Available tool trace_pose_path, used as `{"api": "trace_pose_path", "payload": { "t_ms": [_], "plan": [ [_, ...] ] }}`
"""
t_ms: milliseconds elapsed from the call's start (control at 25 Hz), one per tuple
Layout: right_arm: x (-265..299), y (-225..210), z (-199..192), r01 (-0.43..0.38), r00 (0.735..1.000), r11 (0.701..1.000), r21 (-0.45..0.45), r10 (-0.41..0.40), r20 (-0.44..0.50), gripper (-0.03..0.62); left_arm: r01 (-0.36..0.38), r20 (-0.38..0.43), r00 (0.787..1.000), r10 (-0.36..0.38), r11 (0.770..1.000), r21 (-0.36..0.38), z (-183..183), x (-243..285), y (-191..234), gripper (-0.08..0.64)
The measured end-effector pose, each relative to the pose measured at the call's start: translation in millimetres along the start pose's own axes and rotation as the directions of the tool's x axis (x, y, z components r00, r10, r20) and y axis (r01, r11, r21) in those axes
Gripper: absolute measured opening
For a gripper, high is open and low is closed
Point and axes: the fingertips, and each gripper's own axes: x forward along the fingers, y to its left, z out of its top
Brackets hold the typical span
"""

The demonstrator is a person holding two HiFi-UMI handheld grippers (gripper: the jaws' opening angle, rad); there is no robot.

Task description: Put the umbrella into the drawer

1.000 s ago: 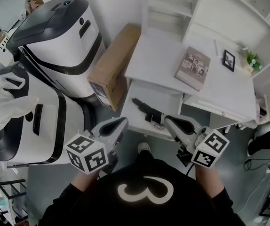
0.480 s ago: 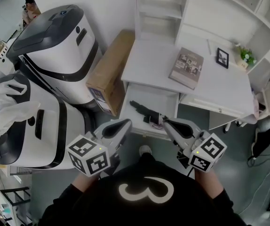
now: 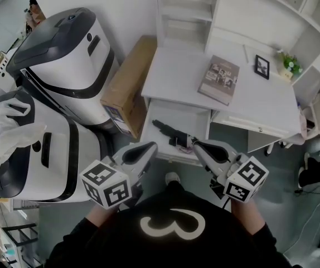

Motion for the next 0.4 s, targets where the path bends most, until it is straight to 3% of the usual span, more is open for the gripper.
{"api": "trace_pose_path", "payload": {
  "t_ms": [400],
  "plan": [
    [2, -13, 1, 0.003, 1.000, 1.000, 0.006, -0.003, -0.011, 0.002, 0.005, -0.006, 1.000, -0.005, 1.000, -0.003, 2, 14, 4, 0.009]
  ]
}}
